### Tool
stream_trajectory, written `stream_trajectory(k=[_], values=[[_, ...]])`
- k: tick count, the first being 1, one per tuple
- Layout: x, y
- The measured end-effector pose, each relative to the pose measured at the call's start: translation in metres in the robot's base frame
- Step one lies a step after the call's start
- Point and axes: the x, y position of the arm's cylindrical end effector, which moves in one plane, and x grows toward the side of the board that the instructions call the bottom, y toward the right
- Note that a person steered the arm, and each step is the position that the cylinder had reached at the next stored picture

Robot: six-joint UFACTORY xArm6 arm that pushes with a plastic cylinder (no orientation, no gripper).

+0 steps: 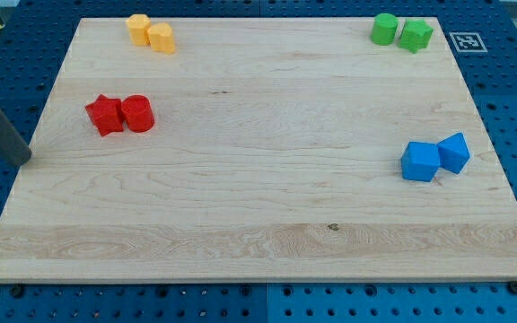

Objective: Push the red star along with red circle towards center

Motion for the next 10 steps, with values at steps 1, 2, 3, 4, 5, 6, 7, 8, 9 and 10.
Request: stream_trajectory(k=[1,2,3,4,5,6,7,8,9,10], values=[[-0.018,0.000],[-0.036,0.000],[-0.057,0.000],[-0.069,0.000],[-0.069,0.004],[-0.070,0.032],[-0.078,0.060],[-0.081,0.097],[-0.077,0.134],[-0.078,0.126]])
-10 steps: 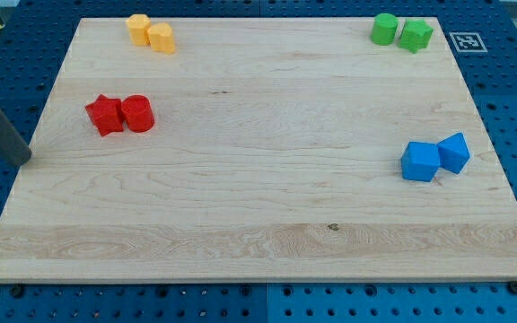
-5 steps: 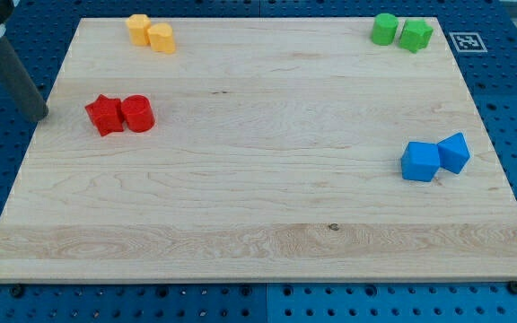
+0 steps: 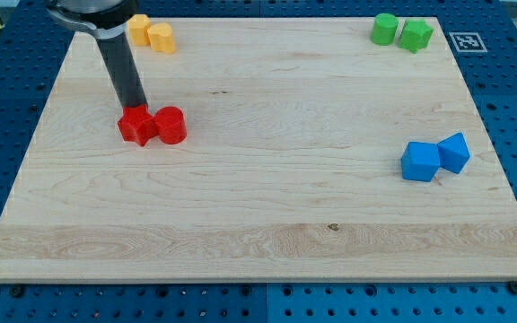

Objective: Push the red star along with red circle towards center

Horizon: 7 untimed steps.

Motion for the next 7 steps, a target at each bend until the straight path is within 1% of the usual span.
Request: stream_trajectory(k=[1,2,3,4,6,7], values=[[-0.003,-0.036],[0.000,-0.057],[0.015,-0.045],[0.023,-0.011],[0.035,0.082],[0.038,0.111]])
